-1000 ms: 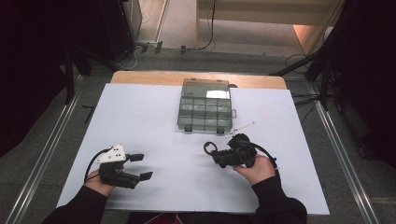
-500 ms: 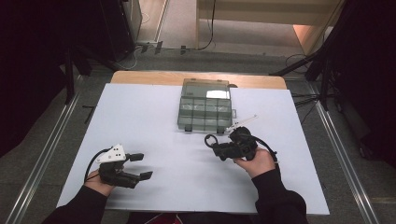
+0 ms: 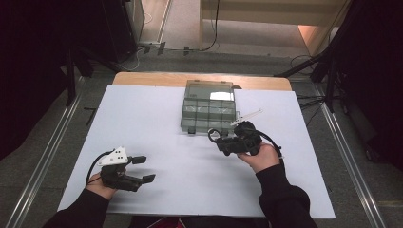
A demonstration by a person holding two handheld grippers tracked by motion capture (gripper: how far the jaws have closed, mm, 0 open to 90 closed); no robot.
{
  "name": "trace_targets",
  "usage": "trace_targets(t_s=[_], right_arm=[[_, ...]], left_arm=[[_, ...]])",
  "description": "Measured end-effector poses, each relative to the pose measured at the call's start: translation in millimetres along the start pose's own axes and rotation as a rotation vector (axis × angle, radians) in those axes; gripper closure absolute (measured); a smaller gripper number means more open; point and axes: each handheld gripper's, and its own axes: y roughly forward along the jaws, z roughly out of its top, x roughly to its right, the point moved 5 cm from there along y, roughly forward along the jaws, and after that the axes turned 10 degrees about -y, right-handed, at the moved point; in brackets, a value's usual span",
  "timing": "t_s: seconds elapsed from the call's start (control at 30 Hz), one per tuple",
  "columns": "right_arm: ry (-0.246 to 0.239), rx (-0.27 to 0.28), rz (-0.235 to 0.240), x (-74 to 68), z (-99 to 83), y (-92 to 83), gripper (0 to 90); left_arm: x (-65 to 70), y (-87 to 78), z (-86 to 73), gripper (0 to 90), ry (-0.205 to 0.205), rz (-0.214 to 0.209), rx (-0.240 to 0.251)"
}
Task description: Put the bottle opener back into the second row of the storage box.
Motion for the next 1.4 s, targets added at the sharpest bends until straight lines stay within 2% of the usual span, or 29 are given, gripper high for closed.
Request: trace_targets(t_s=[0.37,0.93,1.17,1.4], right_arm=[[-0.008,0.0,-0.009,13.4,14.9,0.8,65.8],[-0.015,-0.004,0.008,34.4,40.9,2.4,65.8],[-0.032,-0.031,0.004,42.4,52.0,2.9,65.8],[-0.056,-0.059,0.023,52.4,62.4,7.7,65.8]], left_arm=[[-0.6,0.2,-0.2,21.1,-0.004,0.002,0.001],[-0.1,-0.3,-0.1,21.1,-0.003,0.0,0.001],[0.0,-0.3,-0.1,21.1,-0.004,-0.003,0.003],[0.2,-0.7,-0.1,21.1,-0.004,-0.003,0.002]])
